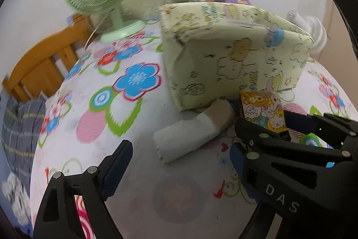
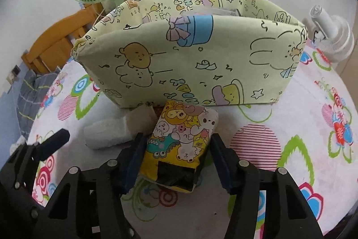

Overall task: Organize soft objects
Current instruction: 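Lower the right tool around the yellow cartoon pack while the left tool approaches the white packet, then grasp the white packet with left tool while right tool grasps the yellow cartoon pack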

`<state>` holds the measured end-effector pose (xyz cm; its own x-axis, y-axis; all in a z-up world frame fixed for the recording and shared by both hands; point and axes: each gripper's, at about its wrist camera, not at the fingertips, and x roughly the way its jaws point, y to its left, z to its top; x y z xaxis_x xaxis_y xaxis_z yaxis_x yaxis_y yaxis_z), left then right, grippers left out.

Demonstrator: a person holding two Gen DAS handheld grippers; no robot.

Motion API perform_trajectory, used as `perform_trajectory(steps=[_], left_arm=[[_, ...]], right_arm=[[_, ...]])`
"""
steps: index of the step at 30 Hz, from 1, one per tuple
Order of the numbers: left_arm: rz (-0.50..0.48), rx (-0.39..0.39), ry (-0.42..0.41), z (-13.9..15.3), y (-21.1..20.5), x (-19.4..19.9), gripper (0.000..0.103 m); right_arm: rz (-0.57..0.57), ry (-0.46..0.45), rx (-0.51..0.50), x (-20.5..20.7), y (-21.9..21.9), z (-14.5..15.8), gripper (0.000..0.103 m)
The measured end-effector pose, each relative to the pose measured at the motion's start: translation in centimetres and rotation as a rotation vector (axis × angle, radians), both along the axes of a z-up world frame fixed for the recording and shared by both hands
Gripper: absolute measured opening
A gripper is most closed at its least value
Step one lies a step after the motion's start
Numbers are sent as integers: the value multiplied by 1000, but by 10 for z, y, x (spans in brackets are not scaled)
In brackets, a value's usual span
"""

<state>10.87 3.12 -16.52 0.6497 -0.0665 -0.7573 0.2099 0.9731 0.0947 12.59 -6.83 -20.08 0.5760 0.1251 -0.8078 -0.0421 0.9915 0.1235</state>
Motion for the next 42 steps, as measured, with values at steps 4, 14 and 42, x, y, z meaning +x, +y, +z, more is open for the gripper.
perform_trajectory(steps=[4, 14, 42], left_arm=[[-62, 23, -6, -2, -10, 6, 90], [-121, 12, 12, -9, -24, 22, 90], [-109, -114, 66, -10, -40, 8, 32]], right_arm=[[-26, 4, -5, -2, -7, 0, 57], [-93, 23, -3, -4, -29, 3, 57], [-43, 13, 34, -14, -44, 5, 57]])
